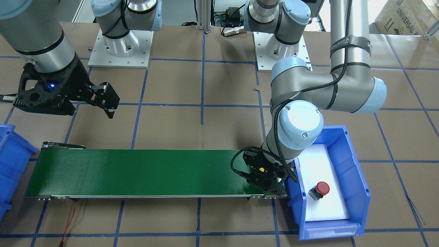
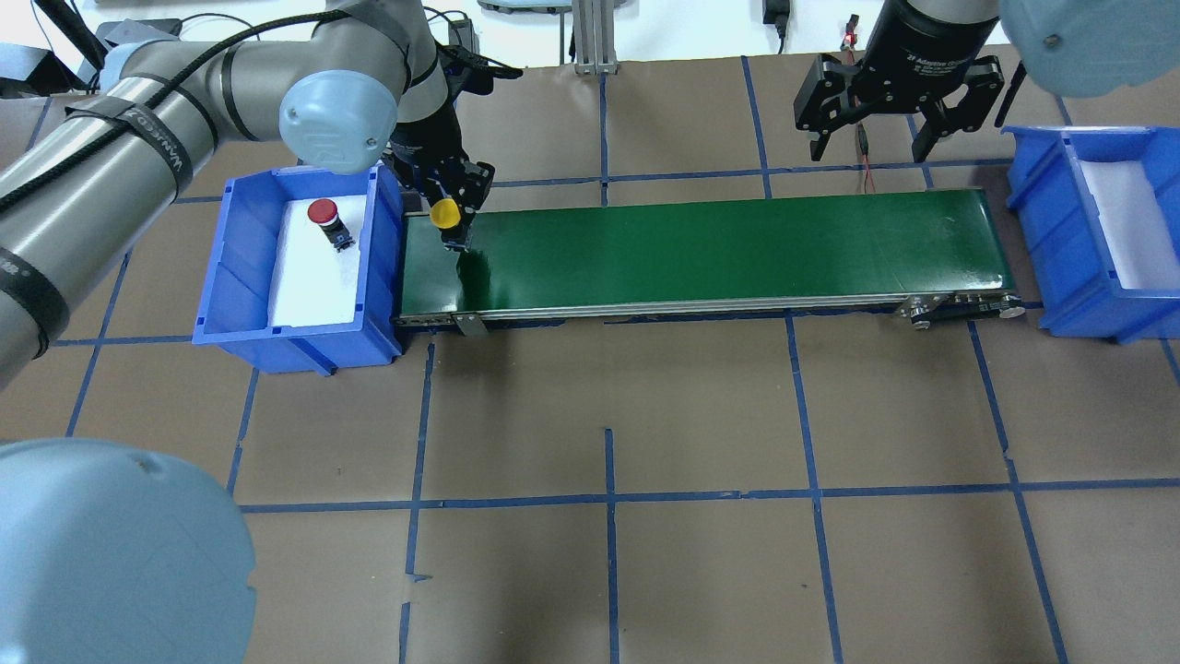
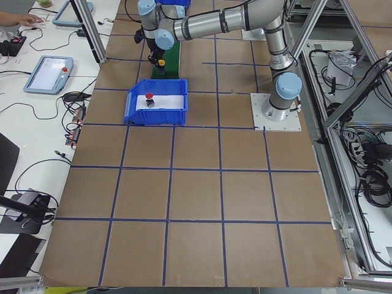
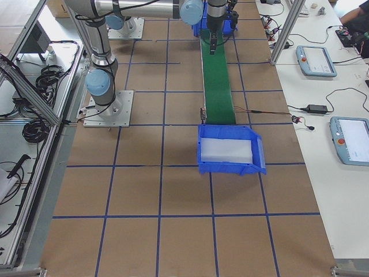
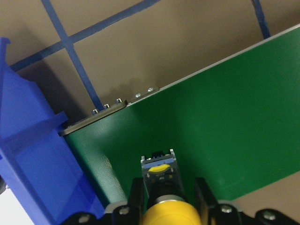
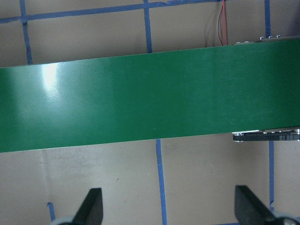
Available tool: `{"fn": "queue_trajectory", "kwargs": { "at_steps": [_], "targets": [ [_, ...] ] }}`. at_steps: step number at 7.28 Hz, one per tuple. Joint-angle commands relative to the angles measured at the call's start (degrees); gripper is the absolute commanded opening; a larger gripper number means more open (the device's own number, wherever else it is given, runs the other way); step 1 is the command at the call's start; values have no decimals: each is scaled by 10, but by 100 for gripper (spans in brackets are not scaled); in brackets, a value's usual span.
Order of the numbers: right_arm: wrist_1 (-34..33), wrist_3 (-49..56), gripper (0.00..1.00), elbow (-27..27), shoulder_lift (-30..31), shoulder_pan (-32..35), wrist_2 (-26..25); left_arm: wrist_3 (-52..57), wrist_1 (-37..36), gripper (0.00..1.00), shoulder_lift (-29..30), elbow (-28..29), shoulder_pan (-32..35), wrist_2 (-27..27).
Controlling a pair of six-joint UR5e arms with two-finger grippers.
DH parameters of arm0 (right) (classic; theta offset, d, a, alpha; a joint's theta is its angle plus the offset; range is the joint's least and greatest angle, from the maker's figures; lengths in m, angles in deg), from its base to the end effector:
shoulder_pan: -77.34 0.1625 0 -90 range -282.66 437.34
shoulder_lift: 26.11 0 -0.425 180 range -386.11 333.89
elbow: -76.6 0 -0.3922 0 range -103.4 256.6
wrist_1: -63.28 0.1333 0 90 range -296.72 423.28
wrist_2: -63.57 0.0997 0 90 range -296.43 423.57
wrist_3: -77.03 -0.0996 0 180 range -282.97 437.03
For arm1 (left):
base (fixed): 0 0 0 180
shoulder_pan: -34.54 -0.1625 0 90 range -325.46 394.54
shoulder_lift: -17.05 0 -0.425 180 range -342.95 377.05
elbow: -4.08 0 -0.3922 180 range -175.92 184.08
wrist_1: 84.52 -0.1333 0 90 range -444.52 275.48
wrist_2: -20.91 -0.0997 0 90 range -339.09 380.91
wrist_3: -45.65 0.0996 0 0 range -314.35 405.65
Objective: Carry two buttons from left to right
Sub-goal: 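Lift the yellow button and carry it onto the conveyor belt, then release the yellow button on the belt and raise the left gripper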
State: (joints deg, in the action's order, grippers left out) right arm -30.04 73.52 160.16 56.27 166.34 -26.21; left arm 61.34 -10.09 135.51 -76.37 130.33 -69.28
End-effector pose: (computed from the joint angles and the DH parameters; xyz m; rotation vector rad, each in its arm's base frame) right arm 0.1240 -0.5541 0.4799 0.1233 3.1340 -0.0584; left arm -0.1996 -0.6505 0.3038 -0.5850 -3.0835 -0.0916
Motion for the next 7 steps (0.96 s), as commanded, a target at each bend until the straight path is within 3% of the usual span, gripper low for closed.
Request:
{"fn": "queue_trajectory", "kwargs": {
  "at_steps": [1, 2, 4, 7],
  "targets": [
    [1, 0, 100, 0, 0, -1, -1, -56, -3, 27, 7, -2, 2, 2],
    [0, -3, 100, -8, 1, 3, 0, -59, -2, 28, 8, -2, 3, 2],
    [-11, 2, 100, -5, -9, 0, -6, -68, -2, 98, 7, -7, 12, 0],
    [-11, 23, 100, 5, -25, -7, -7, -74, 25, 100, -27, 16, 4, -1]
  ]
}}
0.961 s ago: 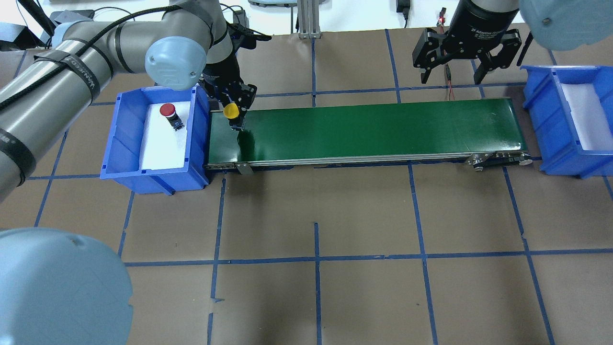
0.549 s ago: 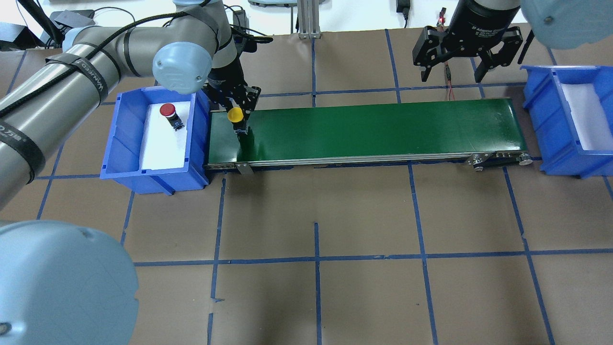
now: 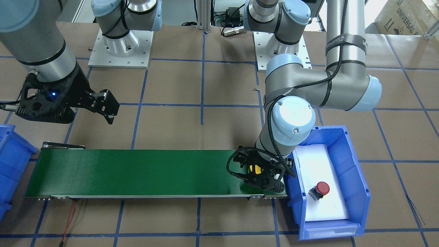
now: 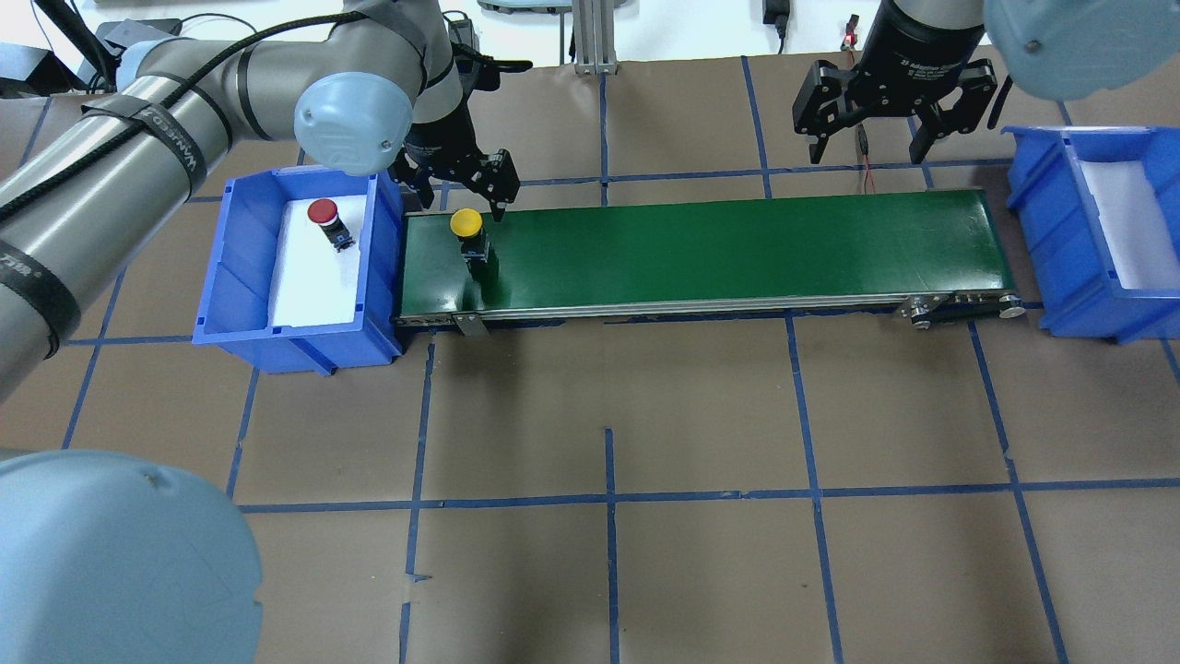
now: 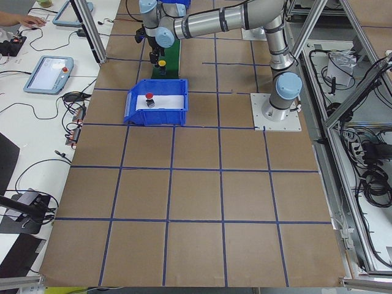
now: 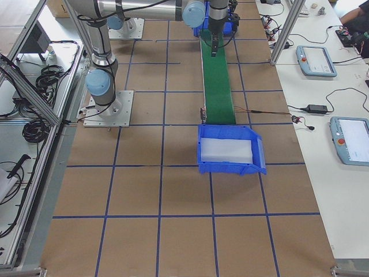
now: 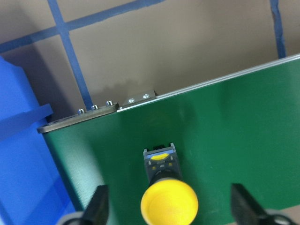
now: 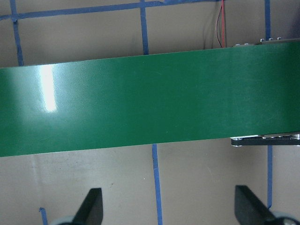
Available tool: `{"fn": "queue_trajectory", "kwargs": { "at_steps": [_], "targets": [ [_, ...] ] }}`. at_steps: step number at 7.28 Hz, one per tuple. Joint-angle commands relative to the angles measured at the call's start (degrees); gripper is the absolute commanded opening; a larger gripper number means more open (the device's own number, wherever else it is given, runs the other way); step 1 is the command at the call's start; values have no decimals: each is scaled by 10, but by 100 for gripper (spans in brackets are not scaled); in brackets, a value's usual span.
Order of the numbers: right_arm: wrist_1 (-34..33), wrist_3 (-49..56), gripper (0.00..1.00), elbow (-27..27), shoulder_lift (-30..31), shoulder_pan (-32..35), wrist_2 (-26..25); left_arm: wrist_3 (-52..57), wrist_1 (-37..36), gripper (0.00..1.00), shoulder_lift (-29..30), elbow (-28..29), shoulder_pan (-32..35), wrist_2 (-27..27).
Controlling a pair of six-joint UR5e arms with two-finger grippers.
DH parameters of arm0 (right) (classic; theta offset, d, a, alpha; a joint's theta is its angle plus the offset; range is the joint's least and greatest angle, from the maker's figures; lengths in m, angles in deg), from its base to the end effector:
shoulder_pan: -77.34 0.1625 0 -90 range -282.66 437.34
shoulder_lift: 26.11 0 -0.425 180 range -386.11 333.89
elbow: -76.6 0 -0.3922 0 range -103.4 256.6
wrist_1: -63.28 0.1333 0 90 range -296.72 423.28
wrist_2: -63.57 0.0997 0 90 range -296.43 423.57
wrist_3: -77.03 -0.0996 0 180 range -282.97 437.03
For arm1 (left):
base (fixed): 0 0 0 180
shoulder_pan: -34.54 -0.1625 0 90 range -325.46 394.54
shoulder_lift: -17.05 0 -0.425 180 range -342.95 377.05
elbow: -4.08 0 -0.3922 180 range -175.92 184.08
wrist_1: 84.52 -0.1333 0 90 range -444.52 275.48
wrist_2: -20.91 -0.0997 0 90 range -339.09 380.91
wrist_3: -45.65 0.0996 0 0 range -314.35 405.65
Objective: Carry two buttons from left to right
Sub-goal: 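Release the yellow button on the belt and raise the left gripper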
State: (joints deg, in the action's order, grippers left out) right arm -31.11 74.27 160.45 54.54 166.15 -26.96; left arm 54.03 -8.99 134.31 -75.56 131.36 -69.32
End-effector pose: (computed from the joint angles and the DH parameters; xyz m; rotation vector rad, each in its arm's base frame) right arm 0.1207 -0.5650 0.4625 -0.1081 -3.1306 0.0327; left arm -0.2110 -0.6448 0.3225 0.4151 3.1099 0.0666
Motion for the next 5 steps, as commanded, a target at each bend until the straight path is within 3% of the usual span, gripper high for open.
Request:
{"fn": "queue_trajectory", "kwargs": {
  "at_steps": [1, 5],
  "targets": [
    [-1, 54, 100, 2, -8, -8, 2, 1, 28, 100, -23, 18, -32, -4],
    [-2, 102, 100, 3, -19, -10, -13, -5, -5, 100, -12, 25, -185, -9]
  ]
}}
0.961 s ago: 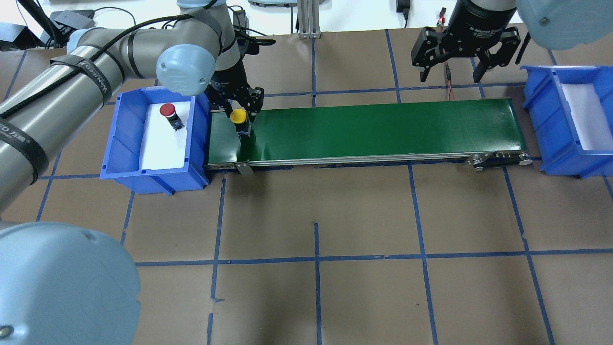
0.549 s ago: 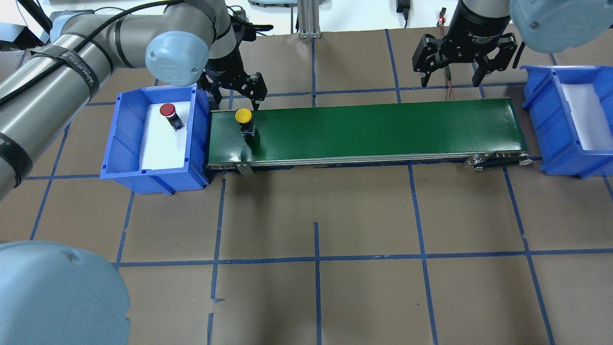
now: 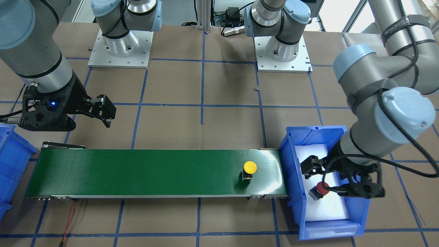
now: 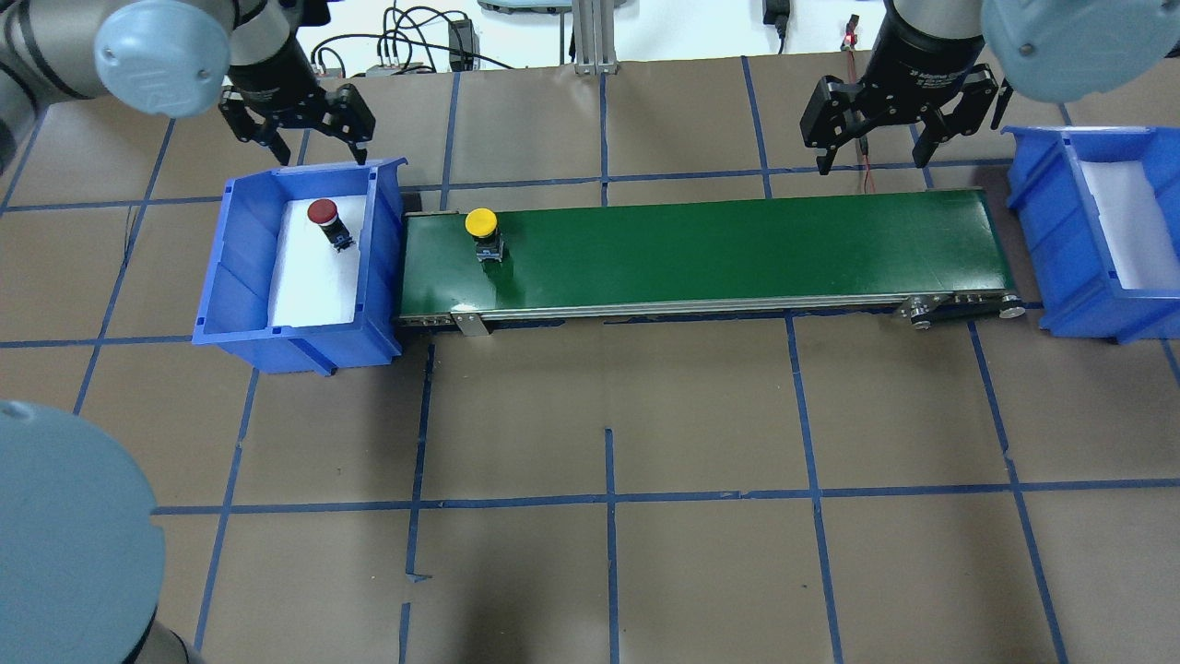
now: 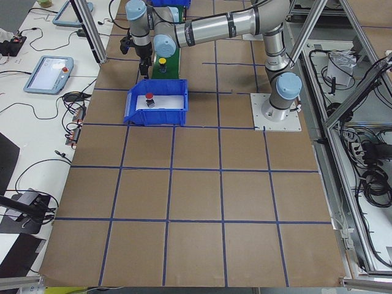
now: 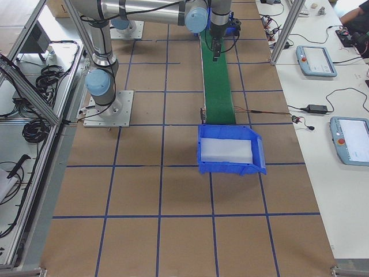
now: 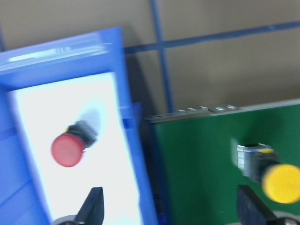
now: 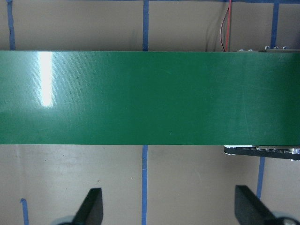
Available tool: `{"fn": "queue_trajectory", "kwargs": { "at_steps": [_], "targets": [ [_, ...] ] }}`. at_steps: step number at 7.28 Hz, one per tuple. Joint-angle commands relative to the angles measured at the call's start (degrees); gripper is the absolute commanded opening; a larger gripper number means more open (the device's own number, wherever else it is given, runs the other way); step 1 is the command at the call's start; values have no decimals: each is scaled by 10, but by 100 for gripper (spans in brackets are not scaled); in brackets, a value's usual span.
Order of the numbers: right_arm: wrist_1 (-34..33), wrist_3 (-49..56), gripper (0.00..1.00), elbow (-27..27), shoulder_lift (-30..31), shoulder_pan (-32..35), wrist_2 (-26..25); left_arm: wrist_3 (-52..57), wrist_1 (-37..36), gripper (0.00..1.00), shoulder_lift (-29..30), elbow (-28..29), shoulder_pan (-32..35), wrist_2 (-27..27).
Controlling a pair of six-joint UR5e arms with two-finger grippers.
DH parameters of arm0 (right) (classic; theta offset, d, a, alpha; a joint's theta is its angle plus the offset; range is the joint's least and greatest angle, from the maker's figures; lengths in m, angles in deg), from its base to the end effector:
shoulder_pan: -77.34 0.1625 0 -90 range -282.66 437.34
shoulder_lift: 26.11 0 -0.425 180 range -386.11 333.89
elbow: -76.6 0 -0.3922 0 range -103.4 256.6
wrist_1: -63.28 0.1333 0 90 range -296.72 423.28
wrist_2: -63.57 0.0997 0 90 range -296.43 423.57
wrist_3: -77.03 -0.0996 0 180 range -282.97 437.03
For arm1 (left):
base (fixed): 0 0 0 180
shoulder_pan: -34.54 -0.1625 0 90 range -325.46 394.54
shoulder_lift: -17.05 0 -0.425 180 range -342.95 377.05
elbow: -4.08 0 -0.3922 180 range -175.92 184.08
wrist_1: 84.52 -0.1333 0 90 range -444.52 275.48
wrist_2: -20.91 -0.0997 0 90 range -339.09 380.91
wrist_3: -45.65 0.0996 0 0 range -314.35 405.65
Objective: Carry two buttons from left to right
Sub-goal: 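Move left gripper to red button while right gripper moves to belt end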
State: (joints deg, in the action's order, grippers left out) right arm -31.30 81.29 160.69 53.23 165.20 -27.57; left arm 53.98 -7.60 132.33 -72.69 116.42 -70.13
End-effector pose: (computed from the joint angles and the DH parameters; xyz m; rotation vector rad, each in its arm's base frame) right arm 0.1100 -0.5734 0.4478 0.0578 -3.1214 -0.0064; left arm -0.0360 -0.6784 0.3671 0.0055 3.1210 -0.0237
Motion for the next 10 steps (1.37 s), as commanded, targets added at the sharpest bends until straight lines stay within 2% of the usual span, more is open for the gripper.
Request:
{"fn": "queue_trajectory", "kwargs": {
  "at_steps": [1, 5, 6, 7, 9, 10],
  "targets": [
    [-2, 125, 100, 0, -6, -5, -41, -33, -64, 100, 17, -22, -37, -4],
    [-16, 219, 100, 1, -11, -38, -49, -219, -81, 100, 34, -56, -33, 2],
    [-21, 287, 100, 8, -13, -66, -48, -221, -101, 100, 44, -70, -34, 2],
    [-38, 400, 100, 14, -23, -94, -47, -221, -138, 100, 56, -72, -32, 3],
    [-94, 638, 99, 41, -44, -151, -38, -241, -135, 100, 68, -77, -27, 9],
    [-167, 714, 99, 62, -48, -158, -33, -243, -136, 94, 69, -80, -35, 16]
  ]
}}
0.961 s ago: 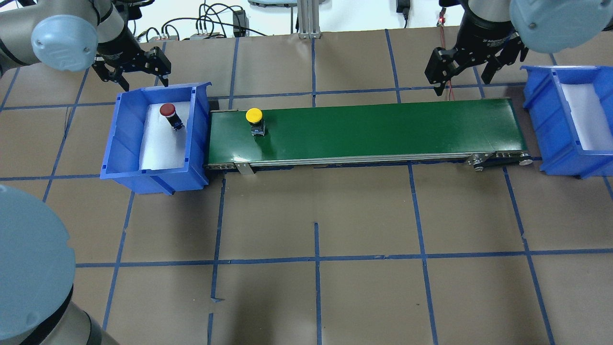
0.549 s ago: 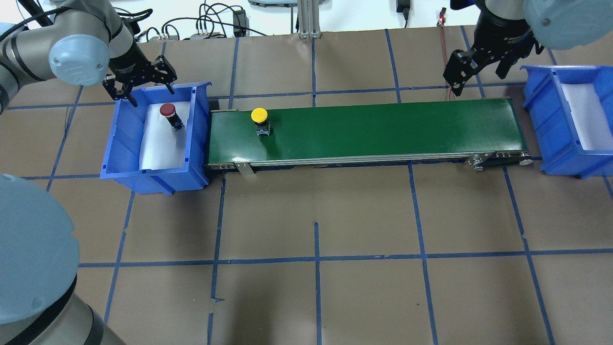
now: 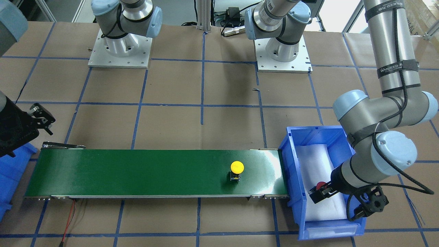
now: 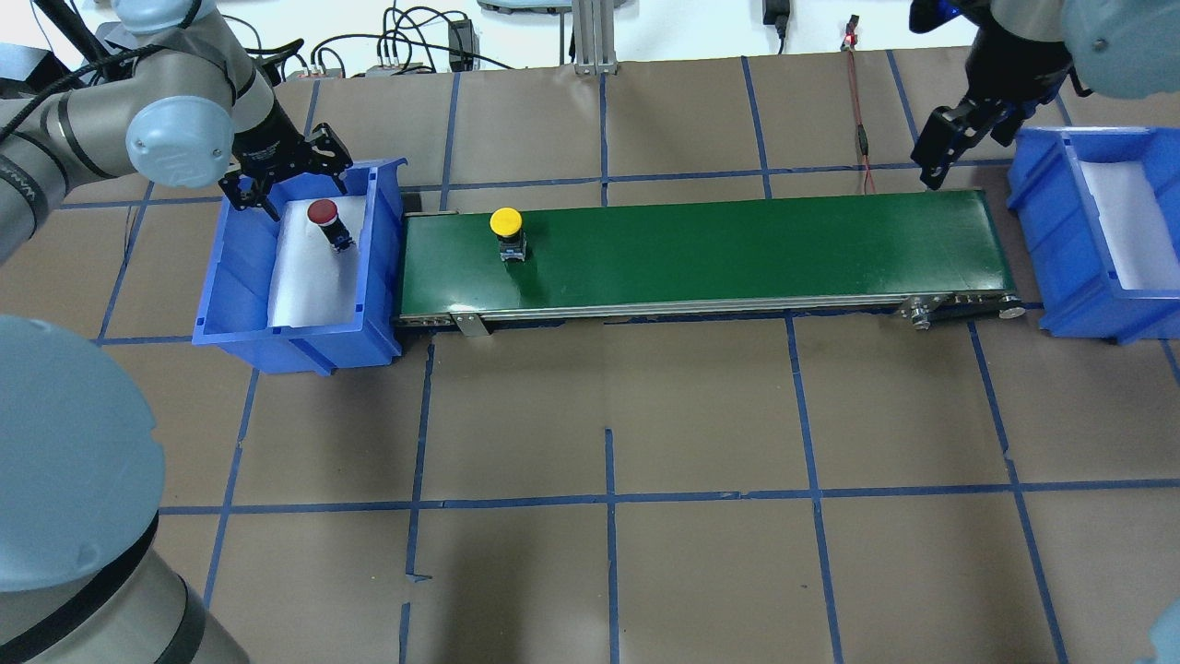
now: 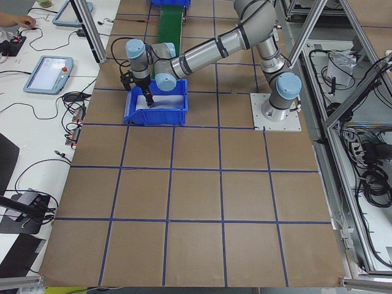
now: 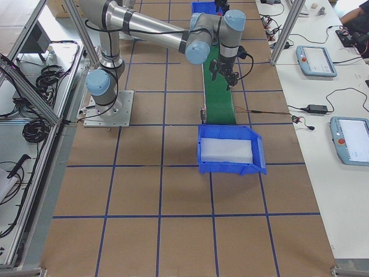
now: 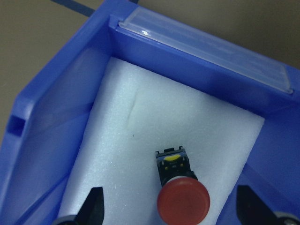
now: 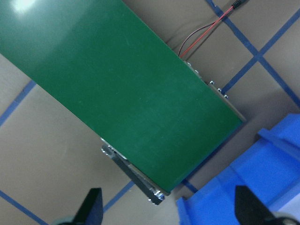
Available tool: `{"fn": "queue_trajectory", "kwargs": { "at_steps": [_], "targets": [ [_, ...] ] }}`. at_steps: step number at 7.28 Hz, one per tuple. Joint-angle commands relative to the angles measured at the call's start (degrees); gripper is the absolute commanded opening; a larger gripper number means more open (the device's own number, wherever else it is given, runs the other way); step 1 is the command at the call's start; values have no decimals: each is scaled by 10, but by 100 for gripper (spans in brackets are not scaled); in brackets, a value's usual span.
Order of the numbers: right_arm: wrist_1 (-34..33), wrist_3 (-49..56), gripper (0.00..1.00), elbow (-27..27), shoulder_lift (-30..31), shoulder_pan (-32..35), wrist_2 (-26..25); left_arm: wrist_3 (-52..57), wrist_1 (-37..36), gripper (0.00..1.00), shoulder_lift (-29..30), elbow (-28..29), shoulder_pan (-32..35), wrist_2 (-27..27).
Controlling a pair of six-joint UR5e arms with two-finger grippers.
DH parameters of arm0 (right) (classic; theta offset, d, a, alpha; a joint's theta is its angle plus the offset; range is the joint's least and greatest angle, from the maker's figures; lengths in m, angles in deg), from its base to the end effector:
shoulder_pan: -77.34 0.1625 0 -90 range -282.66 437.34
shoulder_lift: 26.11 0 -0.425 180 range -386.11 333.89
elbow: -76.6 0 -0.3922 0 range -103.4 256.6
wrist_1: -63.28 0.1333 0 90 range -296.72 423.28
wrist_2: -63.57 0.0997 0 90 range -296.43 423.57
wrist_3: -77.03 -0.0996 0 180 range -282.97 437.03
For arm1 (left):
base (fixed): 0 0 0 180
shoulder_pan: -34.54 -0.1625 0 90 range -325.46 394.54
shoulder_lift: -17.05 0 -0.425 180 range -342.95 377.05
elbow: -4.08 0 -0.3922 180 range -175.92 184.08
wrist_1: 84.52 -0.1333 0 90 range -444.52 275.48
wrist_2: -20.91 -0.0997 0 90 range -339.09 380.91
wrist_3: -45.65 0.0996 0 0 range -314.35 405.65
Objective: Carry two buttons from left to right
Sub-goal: 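Move left gripper to red button while right gripper moves to belt end, then lower the left gripper and grasp the red button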
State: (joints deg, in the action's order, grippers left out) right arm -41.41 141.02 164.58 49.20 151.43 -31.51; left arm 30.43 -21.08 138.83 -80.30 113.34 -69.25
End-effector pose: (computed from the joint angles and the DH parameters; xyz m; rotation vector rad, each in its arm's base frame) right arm -0.0430 -0.6049 0.3920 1.2406 -2.7870 -0.0457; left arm 0.0009 -0.6892 0.2520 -0.7173 3.0560 -0.0111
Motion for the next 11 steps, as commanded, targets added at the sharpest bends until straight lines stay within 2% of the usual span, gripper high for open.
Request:
{"fn": "queue_trajectory", "kwargs": {
  "at_steps": [1, 2, 3, 6, 9, 11],
  "targets": [
    [-105, 196, 99, 48, -16, -20, 18, -10, 0, 84, 4, -4, -4, 8],
    [-124, 249, 97, 65, -22, -21, 32, -12, 4, 74, 4, -6, -2, 7],
    [-135, 274, 99, 68, -24, -20, 33, -12, 4, 68, 4, -10, -2, 7],
    [-138, 290, 100, 75, -53, -18, 46, -8, 4, 41, 2, -4, -5, 6],
    [-144, 312, 100, 80, -51, -17, 73, -7, 20, 31, -7, 5, -4, 5],
    [-145, 366, 100, 81, -53, -17, 72, -3, 45, 30, -32, 8, -7, 2]
  ]
}}
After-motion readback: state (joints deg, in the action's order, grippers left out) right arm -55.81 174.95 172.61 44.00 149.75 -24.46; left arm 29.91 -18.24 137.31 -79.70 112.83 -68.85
